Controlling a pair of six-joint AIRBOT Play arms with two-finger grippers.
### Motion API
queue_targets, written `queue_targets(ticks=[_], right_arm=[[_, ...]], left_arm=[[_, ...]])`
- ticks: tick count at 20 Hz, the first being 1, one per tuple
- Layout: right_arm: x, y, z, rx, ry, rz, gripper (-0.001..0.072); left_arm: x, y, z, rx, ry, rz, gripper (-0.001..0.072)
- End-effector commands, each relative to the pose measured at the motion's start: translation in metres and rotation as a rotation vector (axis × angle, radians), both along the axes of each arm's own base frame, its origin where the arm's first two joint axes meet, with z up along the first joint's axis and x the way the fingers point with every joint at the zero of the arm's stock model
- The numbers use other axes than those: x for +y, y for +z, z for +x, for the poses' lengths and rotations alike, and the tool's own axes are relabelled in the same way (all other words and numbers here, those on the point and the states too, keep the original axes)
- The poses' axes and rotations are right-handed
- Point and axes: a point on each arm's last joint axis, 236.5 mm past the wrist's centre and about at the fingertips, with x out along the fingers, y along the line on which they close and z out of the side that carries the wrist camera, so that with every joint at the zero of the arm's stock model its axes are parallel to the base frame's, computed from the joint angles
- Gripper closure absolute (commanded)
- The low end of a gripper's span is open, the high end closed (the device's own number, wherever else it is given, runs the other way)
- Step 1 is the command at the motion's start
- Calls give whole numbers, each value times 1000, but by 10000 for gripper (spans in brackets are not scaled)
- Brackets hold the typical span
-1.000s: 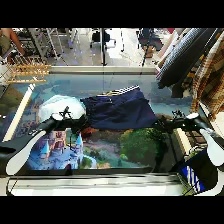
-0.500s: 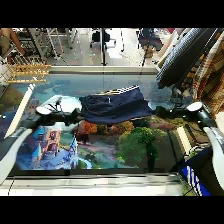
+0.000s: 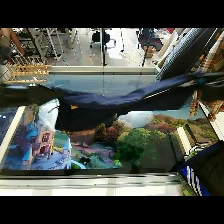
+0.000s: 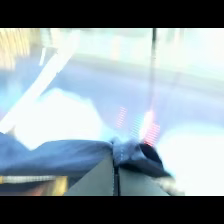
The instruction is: Fold the clothes and pants, and hang the long-sleeved shirts on hangers.
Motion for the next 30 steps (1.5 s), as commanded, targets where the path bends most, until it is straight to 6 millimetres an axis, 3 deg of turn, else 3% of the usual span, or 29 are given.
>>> queue_targets(ticks=[1, 2, 4, 6, 7, 9, 10, 13, 15, 16, 17, 18, 19, 20, 21, 23, 24, 26, 28, 30], right_arm=[[13, 123, -99, -403, -47, -37, 700], [13, 143, -113, -475, -58, -39, 700], [12, 159, -111, -533, -61, -44, 700], [7, 143, -70, -457, -42, -24, 699], [5, 123, -38, -373, -21, -11, 699], [6, 57, 39, -131, 64, 45, 699], [8, 17, 75, -6, 109, 79, 699], [23, -132, 185, 323, 170, 110, 699], [31, -223, 260, 393, 98, 153, 699], [29, -256, 294, 384, 30, 189, 699], [25, -278, 324, 379, -40, 266, 699], [24, -288, 343, 377, -63, 324, 695], [27, -290, 355, 372, -53, 352, 570], [29, -285, 357, 373, -35, 357, 295], [27, -282, 351, 392, -4, 317, 149], [10, -297, 322, 529, 33, 214, 177], [-2, -313, 302, 645, 37, 215, 273], [-10, -348, 244, 927, 122, 269, 290], [2, -373, 171, 1209, 286, 341, 331], [20, -391, 115, 1381, 345, 406, 358]], left_arm=[[-28, 101, -105, -295, -161, -107, 703], [-34, 119, -126, -337, -193, -159, 703], [-41, 141, -154, -388, -235, -222, 702], [-38, 133, -144, -377, -208, -195, 702], [-32, 119, -123, -343, -154, -166, 702], [-17, 69, -67, -206, -31, -123, 702], [-11, 33, -36, -115, 24, -126, 702], [5, -95, 61, 147, 263, -153, 702], [33, -188, 127, 256, 510, -132, 702], [51, -226, 159, 293, 637, -130, 701], [68, -250, 184, 333, 739, -166, 682], [82, -268, 205, 357, 788, -181, 534], [88, -276, 219, 367, 780, -180, 314], [92, -277, 230, 370, 735, -181, 121], [94, -275, 232, 372, 672, -179, 101], [105, -279, 218, 401, 552, -119, 108], [114, -288, 205, 429, 519, -73, 109], [136, -319, 176, 576, 518, 29, 109], [148, -346, 151, 681, 509, 143, 109], [137, -357, 138, 731, 456, 177, 109]])
